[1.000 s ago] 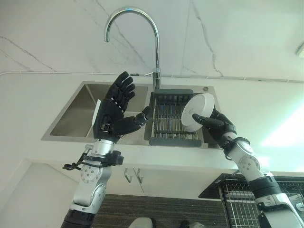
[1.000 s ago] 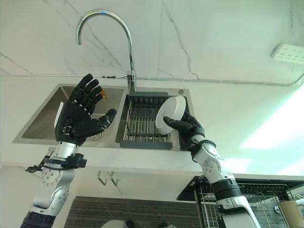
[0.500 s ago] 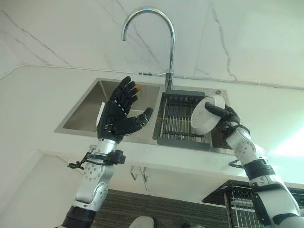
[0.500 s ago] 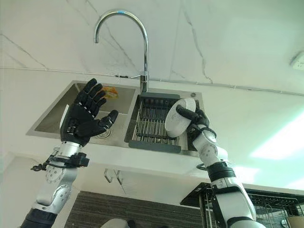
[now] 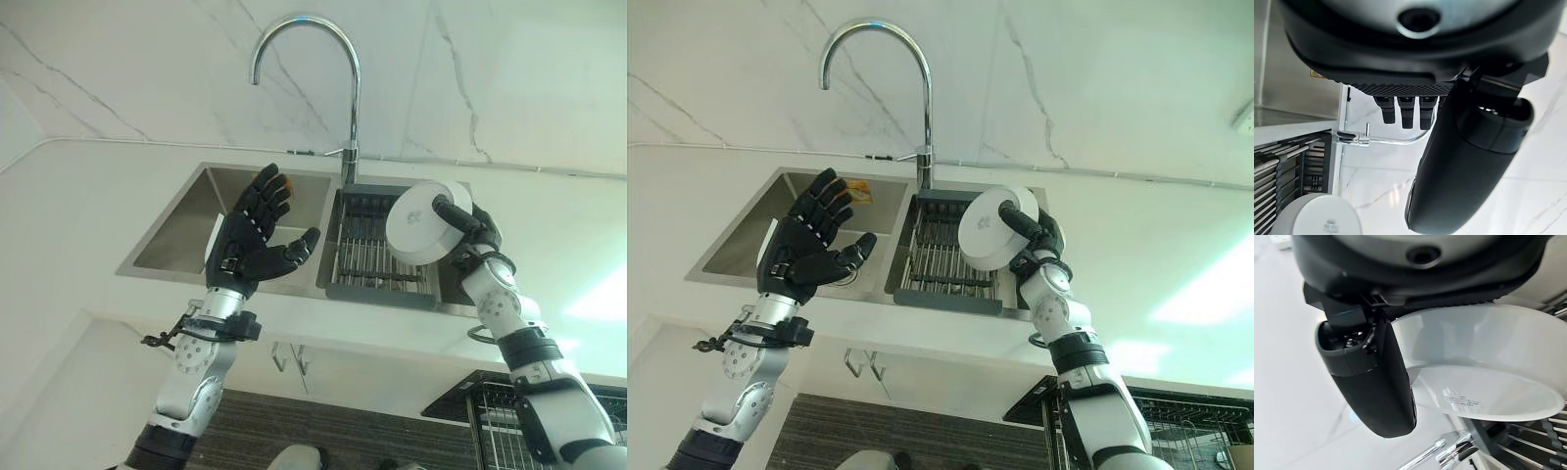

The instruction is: Place the dishes in the dishwasher.

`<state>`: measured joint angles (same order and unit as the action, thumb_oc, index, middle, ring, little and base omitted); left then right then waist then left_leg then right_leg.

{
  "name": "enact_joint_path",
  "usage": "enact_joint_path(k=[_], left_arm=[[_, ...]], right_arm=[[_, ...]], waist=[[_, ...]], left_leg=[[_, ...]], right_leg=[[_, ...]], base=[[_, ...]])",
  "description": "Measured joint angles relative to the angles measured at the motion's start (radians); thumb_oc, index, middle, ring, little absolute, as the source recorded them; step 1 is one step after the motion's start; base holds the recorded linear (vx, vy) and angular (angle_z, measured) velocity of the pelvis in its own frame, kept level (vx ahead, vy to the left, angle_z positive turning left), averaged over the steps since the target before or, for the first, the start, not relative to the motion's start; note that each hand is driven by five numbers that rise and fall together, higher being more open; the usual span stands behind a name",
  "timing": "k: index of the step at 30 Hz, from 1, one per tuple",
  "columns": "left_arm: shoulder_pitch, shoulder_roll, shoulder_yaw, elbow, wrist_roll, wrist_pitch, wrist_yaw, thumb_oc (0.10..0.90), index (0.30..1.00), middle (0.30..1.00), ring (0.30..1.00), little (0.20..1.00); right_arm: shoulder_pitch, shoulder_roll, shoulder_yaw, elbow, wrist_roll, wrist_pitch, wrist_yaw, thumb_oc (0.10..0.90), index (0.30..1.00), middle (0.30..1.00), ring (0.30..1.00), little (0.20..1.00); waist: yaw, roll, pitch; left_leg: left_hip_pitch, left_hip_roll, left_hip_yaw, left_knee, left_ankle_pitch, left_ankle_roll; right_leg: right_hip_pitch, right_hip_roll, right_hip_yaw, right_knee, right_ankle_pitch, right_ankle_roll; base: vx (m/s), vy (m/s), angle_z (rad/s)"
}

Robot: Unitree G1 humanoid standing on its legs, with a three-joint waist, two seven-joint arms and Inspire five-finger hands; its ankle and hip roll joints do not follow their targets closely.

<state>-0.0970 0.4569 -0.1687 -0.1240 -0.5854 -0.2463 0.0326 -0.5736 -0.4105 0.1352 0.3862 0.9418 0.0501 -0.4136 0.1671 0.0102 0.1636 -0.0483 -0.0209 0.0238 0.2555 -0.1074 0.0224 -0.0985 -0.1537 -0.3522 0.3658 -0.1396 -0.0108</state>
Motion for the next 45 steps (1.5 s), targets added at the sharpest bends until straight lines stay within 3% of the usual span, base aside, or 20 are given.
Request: enact_joint_path(k=[8, 10, 12, 14, 15, 16, 20, 22, 26, 28, 29, 30, 31, 33, 34, 38, 41, 43, 44, 45], left_arm=[[0.045, -0.003, -0.002, -0.016, 0.018, -0.001, -0.008, 0.800, 0.900, 0.900, 0.900, 0.900], [0.043, 0.000, 0.009, -0.017, 0.023, -0.001, -0.028, 0.800, 0.900, 0.900, 0.900, 0.900], [0.026, 0.001, 0.032, -0.024, 0.023, -0.004, -0.037, 0.800, 0.900, 0.900, 0.900, 0.900], [-0.006, 0.010, 0.047, -0.026, 0.021, -0.030, -0.038, 0.800, 0.900, 0.900, 0.900, 0.900], [-0.053, 0.020, 0.046, -0.027, 0.021, -0.032, -0.040, 0.800, 0.900, 0.900, 0.900, 0.900], [-0.071, 0.032, 0.045, -0.039, 0.021, -0.032, -0.040, 0.800, 0.900, 0.900, 0.900, 0.900], [-0.035, 0.032, 0.040, -0.123, 0.021, -0.028, -0.070, 0.800, 0.900, 0.900, 0.900, 0.900], [-0.014, 0.004, 0.048, -0.158, 0.022, -0.020, -0.086, 0.800, 0.900, 0.900, 0.900, 0.900], [0.064, -0.023, 0.054, -0.177, 0.044, -0.018, -0.088, 0.800, 0.900, 0.900, 0.900, 0.900], [0.089, -0.025, 0.021, -0.173, 0.060, -0.015, -0.096, 0.800, 0.900, 0.900, 0.900, 0.900], [0.091, -0.027, -0.033, -0.164, 0.060, -0.015, -0.154, 0.800, 0.900, 0.900, 0.900, 0.900], [0.097, -0.031, -0.050, -0.163, 0.058, -0.012, -0.199, 0.800, 0.900, 0.900, 0.900, 0.900], [0.099, -0.032, -0.068, -0.153, 0.041, 0.023, -0.259, 0.800, 0.900, 0.900, 0.900, 0.900], [0.100, -0.026, -0.130, -0.138, 0.039, 0.086, -0.364, 0.800, 0.900, 0.900, 0.900, 0.900], [0.105, -0.033, -0.160, -0.111, 0.035, 0.116, -0.420, 0.800, 0.900, 0.900, 0.900, 0.900], [0.144, 0.021, -0.318, 0.042, -0.003, 0.247, -0.476, 0.800, 0.900, 0.900, 0.900, 0.900], [0.234, 0.040, -0.373, 0.257, -0.039, 0.281, -0.478, 0.800, 0.900, 0.900, 0.900, 0.900], [0.248, 0.018, -0.353, 0.393, -0.041, 0.282, -0.478, 0.800, 0.900, 0.900, 0.900, 0.900], [0.259, 0.006, -0.348, 0.467, -0.053, 0.254, -0.470, 0.800, 0.900, 0.900, 0.900, 0.900], [0.251, -0.024, -0.324, 0.593, -0.062, 0.230, -0.467, 0.800, 0.900, 0.900, 0.900, 0.900]], right_arm=[[0.258, 0.061, -0.004, -0.446, -0.080, -0.095, -0.010, 0.400, 0.300, 0.300, 0.300, 0.300], [0.292, 0.063, -0.015, -0.476, -0.077, -0.154, 0.022, 0.400, 0.300, 0.300, 0.300, 0.300], [0.290, 0.048, -0.034, -0.483, -0.073, -0.195, 0.046, 0.400, 0.300, 0.300, 0.300, 0.300], [0.289, 0.064, -0.042, -0.545, -0.037, -0.309, 0.137, 0.400, 0.300, 0.300, 0.300, 0.300], [0.265, 0.116, -0.037, -0.584, -0.034, -0.343, 0.170, 0.400, 0.300, 0.300, 0.300, 0.300], [0.223, 0.136, -0.010, -0.598, -0.035, -0.353, 0.173, 0.400, 0.300, 0.300, 0.300, 0.300], [0.224, 0.110, -0.011, -0.681, -0.040, -0.370, 0.173, 0.400, 0.300, 0.300, 0.300, 0.300], [0.250, 0.068, -0.078, -0.739, -0.039, -0.397, 0.173, 0.400, 0.300, 0.300, 0.300, 0.300], [0.302, 0.047, -0.111, -0.760, -0.035, -0.440, 0.174, 0.400, 0.300, 0.300, 0.300, 0.300], [0.319, 0.035, -0.107, -0.760, -0.034, -0.439, 0.173, 0.400, 0.300, 0.300, 0.300, 0.300], [0.331, 0.004, -0.106, -0.760, -0.029, -0.438, 0.172, 0.400, 0.300, 0.300, 0.300, 0.300], [0.330, -0.003, -0.101, -0.760, -0.025, -0.437, 0.173, 0.400, 0.300, 0.300, 0.300, 0.300], [0.328, -0.001, -0.091, -0.757, -0.026, -0.437, 0.174, 0.400, 0.300, 0.300, 0.300, 0.300], [0.331, 0.003, -0.061, -0.754, -0.029, -0.440, 0.176, 0.400, 0.300, 0.300, 0.300, 0.300], [0.330, 0.013, -0.044, -0.754, -0.035, -0.450, 0.182, 0.400, 0.300, 0.300, 0.300, 0.300], [0.318, 0.022, 0.023, -0.721, -0.120, -0.474, 0.216, 0.400, 0.300, 0.300, 0.300, 0.300], [0.355, -0.029, -0.025, -0.659, -0.154, -0.480, 0.249, 0.400, 0.300, 0.300, 0.300, 0.300], [0.409, -0.023, -0.085, -0.650, -0.162, -0.507, 0.251, 0.400, 0.300, 0.300, 0.300, 0.300], [0.446, -0.002, -0.100, -0.645, -0.178, -0.529, 0.248, 0.400, 0.300, 0.300, 0.300, 0.300], [0.477, 0.008, -0.108, -0.643, -0.227, -0.536, 0.249, 0.400, 0.300, 0.300, 0.300, 0.300]], waist=[[-0.091, -0.017, 0.027], [-0.114, -0.015, 0.054], [-0.104, 0.009, 0.068], [-0.059, 0.014, 0.076], [-0.031, 0.005, 0.081], [-0.014, 0.003, 0.083], [-0.049, 0.011, 0.083], [-0.071, 0.007, 0.079], [-0.107, 0.042, 0.056], [-0.109, 0.060, 0.054], [-0.112, 0.068, 0.050], [-0.107, 0.069, 0.048], [-0.080, 0.054, 0.054], [-0.097, 0.069, 0.046], [-0.095, 0.066, 0.045], [-0.102, 0.064, 0.043], [-0.136, 0.051, 0.037], [-0.155, 0.063, 0.036], [-0.162, 0.056, 0.039], [-0.163, 0.052, 0.042]], left_leg=[[-0.002, 0.007, 0.103, -0.010, -0.005, 0.010], [-0.014, 0.048, 0.152, -0.015, 0.005, 0.029], [-0.031, 0.098, 0.186, -0.018, 0.018, 0.030], [-0.061, 0.125, 0.221, 0.019, 0.024, 0.020], [-0.101, 0.148, 0.227, 0.066, 0.026, -0.008], [-0.118, 0.186, 0.242, 0.070, 0.045, -0.046], [-0.117, 0.276, 0.243, 0.039, 0.102, -0.118], [-0.112, 0.310, 0.273, 0.004, 0.145, -0.142], [-0.108, 0.362, 0.288, -0.065, 0.237, -0.180], [-0.111, 0.386, 0.288, -0.074, 0.322, -0.131], [-0.108, 0.335, 0.264, -0.046, 0.298, -0.150], [-0.106, 0.232, 0.216, -0.016, 0.164, -0.141], [-0.074, 0.100, 0.249, 0.015, 0.062, -0.077], [-0.006, -0.005, 0.332, -0.041, 0.003, 0.009], [0.015, -0.007, 0.340, -0.068, 0.009, 0.043], [0.011, 0.006, 0.340, -0.039, -0.010, 0.045], [-0.002, 0.025, 0.311, -0.018, -0.033, 0.056], [-0.031, 0.054, 0.262, 0.016, -0.044, 0.072], [-0.038, 0.061, 0.247, 0.020, -0.041, 0.074], [-0.042, 0.051, 0.227, 0.025, -0.040, 0.073]], right_leg=[[-0.068, 0.019, 0.103, -0.013, 0.042, 0.015], [-0.042, 0.039, 0.096, -0.085, 0.071, 0.038], [-0.047, -0.016, 0.011, 0.064, 0.029, 0.087], [0.129, -0.194, -0.034, 0.004, 0.036, 0.155], [0.190, -0.226, -0.066, -0.079, 0.083, 0.165], [0.170, -0.187, -0.098, -0.097, 0.053, 0.211], [0.132, -0.104, -0.091, -0.097, 0.003, 0.172], [0.039, -0.101, -0.070, 0.024, -0.058, 0.130], [-0.072, -0.073, -0.052, 0.168, -0.114, 0.065], [-0.102, -0.039, -0.026, 0.194, -0.123, 0.021], [-0.103, -0.022, -0.016, 0.159, -0.098, -0.017], [-0.104, -0.009, 0.013, 0.116, -0.067, -0.033], [-0.100, -0.028, 0.049, 0.085, -0.045, -0.028], [-0.075, -0.014, 0.040, 0.068, -0.041, -0.018], [-0.074, -0.011, 0.041, 0.074, -0.041, -0.011], [-0.066, 0.001, 0.036, 0.046, -0.031, 0.004], [-0.010, 0.030, -0.001, -0.034, 0.003, 0.029], [-0.042, 0.036, -0.007, 0.046, 0.062, 0.103], [-0.097, 0.017, 0.025, 0.113, 0.033, 0.104], [-0.106, -0.012, 0.095, 0.046, 0.027, 0.101]], base=[[-0.11, 0.020, -0.43], [-0.31, -0.127, -0.55], [-0.29, -0.174, -0.74], [-0.39, -0.458, -0.85], [-0.41, -0.679, -0.83], [-0.31, -0.554, -0.83], [-0.22, -0.395, -0.49], [-0.17, -0.346, -0.54], [-0.15, -0.273, -0.29], [-0.11, -0.167, -0.53], [-0.05, -0.107, -0.55], [0.00, -0.025, -0.75], [0.03, 0.048, -0.64], [0.07, 0.115, -0.16], [0.14, 0.203, 0.12], [0.14, 0.196, -0.04], [0.12, 0.125, 0.20], [-0.02, -0.117, 0.44], [-0.07, -0.282, 0.53], [-0.05, -0.419, 0.44]])
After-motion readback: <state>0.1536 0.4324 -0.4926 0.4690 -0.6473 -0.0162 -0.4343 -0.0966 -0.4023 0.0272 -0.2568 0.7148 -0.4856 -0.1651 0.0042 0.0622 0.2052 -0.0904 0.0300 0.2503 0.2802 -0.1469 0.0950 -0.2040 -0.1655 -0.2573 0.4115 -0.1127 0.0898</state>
